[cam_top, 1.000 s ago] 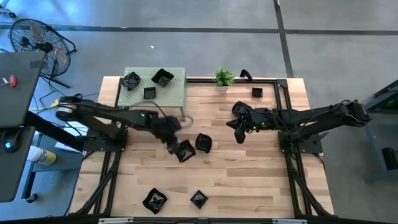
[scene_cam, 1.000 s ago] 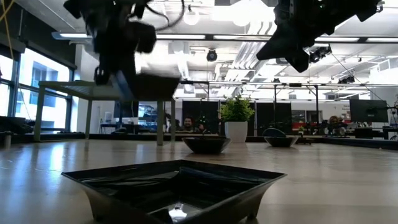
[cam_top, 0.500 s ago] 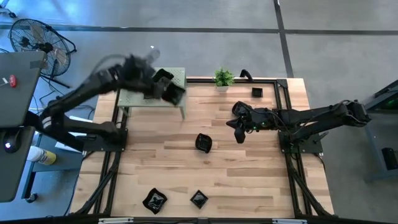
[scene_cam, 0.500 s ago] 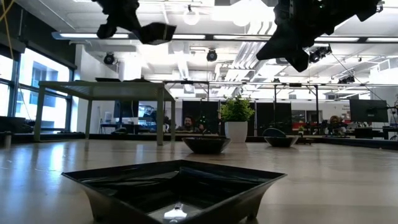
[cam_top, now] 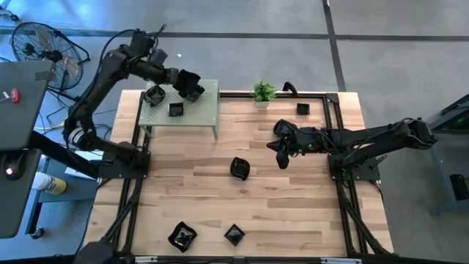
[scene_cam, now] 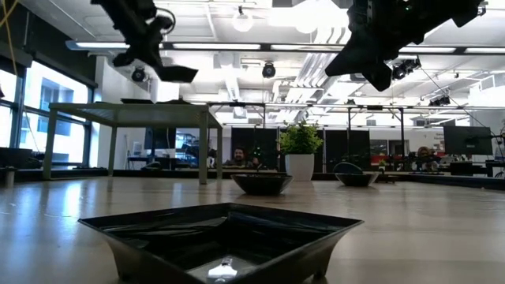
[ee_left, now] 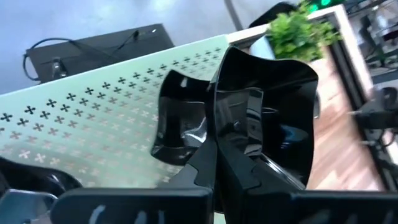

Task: Pick & Place Mini shaped plates
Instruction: Stack the black distorted square plate on top of the stacked black distorted square plate on the shelf, then stack the black leaf-shaped plate on top of the stacked black leaf-shaped plate on the shelf

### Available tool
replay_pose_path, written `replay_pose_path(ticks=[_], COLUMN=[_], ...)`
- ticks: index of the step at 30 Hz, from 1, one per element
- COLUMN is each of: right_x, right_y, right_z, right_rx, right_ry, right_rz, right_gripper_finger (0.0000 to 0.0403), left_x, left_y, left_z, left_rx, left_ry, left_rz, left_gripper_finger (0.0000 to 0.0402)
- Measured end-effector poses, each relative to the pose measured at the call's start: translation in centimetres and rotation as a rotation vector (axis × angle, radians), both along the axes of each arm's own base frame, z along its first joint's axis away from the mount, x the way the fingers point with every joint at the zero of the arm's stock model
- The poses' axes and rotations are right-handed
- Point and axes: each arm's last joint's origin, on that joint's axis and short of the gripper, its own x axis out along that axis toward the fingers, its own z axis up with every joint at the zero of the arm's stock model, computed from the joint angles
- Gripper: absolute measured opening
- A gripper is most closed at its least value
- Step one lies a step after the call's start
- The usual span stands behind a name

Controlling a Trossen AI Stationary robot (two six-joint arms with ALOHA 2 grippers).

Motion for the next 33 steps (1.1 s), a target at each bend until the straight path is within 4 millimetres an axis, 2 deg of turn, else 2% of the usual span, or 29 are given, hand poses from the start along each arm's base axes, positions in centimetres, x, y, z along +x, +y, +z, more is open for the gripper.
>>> replay_pose_path(ticks=[10, 20, 24, 33], right_x=[0.0, 0.0, 0.0, 0.0], right_y=[0.0, 0.0, 0.0, 0.0], right_z=[0.0, 0.0, 0.0, 0.0], right_rx=[0.0, 0.0, 0.0, -0.002], right_ry=[0.0, 0.0, 0.0, 0.0], right_rz=[0.0, 0.0, 0.0, 0.001], right_gripper_finger=[0.0002, 0.0003, 0.0002, 0.0003], left_x=[1.4, 1.8, 1.7, 1.7], left_y=[2.8, 3.8, 3.7, 3.7], left_z=[-2.8, -4.3, -4.4, -4.4], left_rx=[-0.041, -0.088, -0.099, -0.093], left_ry=[0.113, 0.167, 0.196, 0.193], left_rz=[-0.045, -0.05, -0.037, -0.04], left_gripper_finger=[0.0, 0.0004, 0.0022, 0.0091])
